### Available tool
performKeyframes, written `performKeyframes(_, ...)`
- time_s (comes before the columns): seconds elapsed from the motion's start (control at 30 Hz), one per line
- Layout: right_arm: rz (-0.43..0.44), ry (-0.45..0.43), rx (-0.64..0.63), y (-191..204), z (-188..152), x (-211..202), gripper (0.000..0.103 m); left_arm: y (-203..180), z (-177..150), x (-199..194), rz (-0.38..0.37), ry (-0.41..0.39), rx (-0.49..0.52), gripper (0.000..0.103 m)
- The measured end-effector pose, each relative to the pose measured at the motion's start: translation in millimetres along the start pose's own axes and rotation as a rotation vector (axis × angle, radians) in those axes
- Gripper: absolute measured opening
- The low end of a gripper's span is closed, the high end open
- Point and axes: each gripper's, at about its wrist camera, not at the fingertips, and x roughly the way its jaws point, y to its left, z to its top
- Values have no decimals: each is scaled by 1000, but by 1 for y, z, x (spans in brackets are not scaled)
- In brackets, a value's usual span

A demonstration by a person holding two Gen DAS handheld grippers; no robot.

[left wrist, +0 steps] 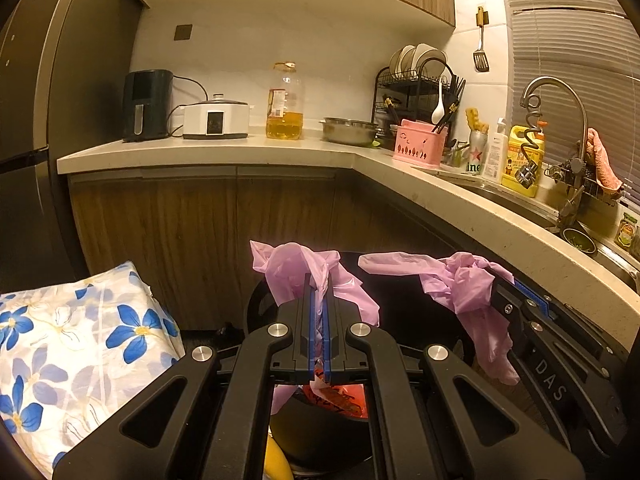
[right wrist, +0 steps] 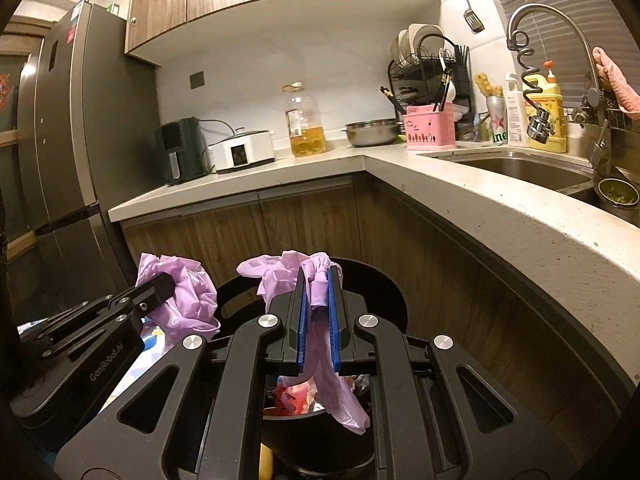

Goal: Collect trash
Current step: 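Open both tools to drop the purple bag and pink glove into the bin, then move both tools back from the bin to the orange bag and blue glove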

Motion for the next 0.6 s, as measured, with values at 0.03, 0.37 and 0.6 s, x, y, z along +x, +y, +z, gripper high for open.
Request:
performKeyframes(0.03, 2, 3, 0, 1, 0, 1, 10, 0, 0, 1, -1, 2, 0, 2)
performKeyframes(0.37, 6, 13, 5, -5, 0, 9, 17, -2, -3, 9, -10, 13, 7, 10)
performKeyframes(0.6, -12, 16, 19, -11, -2, 11, 36, 4, -9, 12, -3, 23, -3, 49)
